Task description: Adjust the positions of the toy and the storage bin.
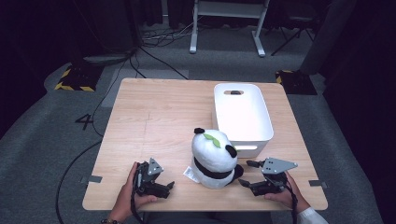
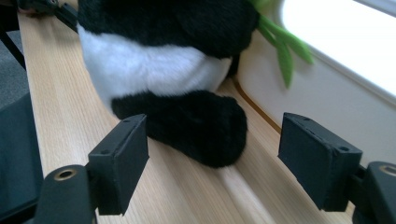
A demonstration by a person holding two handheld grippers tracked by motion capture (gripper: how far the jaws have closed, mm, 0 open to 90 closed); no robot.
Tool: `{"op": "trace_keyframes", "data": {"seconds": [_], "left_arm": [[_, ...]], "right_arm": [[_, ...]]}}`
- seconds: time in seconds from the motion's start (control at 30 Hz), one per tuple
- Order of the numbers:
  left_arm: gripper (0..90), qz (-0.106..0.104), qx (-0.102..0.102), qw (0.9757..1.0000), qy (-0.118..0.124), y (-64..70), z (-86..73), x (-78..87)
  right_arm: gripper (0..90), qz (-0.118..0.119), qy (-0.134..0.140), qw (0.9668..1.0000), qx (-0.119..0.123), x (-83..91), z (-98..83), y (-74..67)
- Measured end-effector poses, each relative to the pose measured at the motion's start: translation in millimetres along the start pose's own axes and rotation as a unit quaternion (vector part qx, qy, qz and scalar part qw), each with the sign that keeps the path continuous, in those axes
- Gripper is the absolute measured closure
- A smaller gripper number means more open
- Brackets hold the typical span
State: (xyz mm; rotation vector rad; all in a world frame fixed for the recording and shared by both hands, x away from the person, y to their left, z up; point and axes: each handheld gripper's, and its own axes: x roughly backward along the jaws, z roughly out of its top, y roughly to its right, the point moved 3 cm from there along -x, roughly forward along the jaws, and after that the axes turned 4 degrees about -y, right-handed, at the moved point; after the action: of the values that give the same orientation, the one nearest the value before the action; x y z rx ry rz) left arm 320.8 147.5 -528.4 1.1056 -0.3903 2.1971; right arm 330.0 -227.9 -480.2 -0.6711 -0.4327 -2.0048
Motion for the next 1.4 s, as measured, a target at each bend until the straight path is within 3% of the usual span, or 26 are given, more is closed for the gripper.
{"op": "trace_keyframes", "data": {"seconds": [0.3, 0.5, 1.1, 1.4], "left_arm": [[0.5, -0.003, -0.001, 1.0000, 0.000, 1.1, 0.8, -0.8], [0.5, -0.003, -0.001, 1.0000, 0.000, 1.0, 1.0, -0.9], [0.5, -0.003, -0.001, 1.0000, 0.001, 1.7, 0.9, -0.9], [0.4, -0.004, -0.001, 1.0000, 0.001, 1.6, 1.3, -1.2]], "right_arm": [[24.1, 0.000, -0.018, 0.9997, 0.017, -18.7, 6.4, -10.5], [22.7, 0.016, -0.017, 0.9997, 0.013, -33.5, 12.3, -16.2], [25.8, 0.011, -0.023, 0.9996, 0.011, -75.0, 25.6, -19.8], [28.7, 0.013, -0.022, 0.9997, -0.006, -95.1, 39.4, -19.3]]}}
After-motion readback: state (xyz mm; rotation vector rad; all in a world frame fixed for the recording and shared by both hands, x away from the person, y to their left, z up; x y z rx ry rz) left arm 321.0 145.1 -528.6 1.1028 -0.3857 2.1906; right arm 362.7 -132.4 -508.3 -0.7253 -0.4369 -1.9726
